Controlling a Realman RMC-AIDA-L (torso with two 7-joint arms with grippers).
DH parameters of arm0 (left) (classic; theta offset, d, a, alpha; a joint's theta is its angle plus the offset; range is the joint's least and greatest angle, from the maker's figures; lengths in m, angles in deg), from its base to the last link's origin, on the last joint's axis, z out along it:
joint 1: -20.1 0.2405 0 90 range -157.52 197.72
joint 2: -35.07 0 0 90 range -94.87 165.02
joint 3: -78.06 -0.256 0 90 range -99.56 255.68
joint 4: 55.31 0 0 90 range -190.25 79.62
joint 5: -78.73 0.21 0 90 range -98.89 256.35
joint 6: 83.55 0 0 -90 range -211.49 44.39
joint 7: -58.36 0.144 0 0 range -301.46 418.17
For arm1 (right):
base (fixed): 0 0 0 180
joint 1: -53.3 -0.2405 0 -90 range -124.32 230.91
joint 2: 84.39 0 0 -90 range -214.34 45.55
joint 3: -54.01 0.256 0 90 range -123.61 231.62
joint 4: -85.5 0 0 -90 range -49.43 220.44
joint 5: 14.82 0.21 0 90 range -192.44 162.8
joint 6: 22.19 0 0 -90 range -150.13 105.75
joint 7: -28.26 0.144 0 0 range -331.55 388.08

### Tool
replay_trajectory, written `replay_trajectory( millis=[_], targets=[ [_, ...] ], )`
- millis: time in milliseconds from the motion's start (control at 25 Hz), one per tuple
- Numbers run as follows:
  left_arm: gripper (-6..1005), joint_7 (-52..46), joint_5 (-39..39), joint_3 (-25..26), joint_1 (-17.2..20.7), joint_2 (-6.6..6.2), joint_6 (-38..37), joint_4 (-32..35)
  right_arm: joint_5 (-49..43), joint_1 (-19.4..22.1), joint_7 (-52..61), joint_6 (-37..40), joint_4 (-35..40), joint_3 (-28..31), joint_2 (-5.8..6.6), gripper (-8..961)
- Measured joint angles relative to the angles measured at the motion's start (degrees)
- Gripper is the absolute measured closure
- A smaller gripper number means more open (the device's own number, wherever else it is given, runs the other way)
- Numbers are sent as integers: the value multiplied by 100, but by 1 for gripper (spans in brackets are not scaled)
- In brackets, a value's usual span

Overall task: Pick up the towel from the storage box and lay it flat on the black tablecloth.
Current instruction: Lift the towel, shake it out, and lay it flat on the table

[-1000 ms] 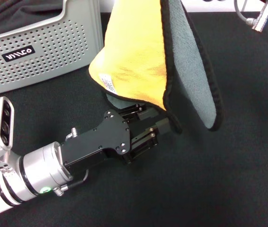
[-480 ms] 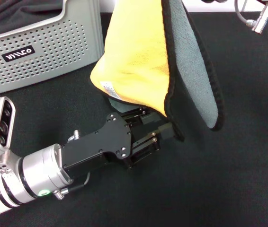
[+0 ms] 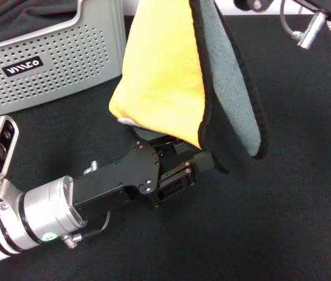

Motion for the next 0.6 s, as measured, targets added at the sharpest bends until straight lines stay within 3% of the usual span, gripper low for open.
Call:
replay_trajectory(
  millis=[600],
  targets=[
    [589,-46,29,-7,38,-17,-174,-2,158,15,-465,-178,-16,-126,0,947]
  ],
)
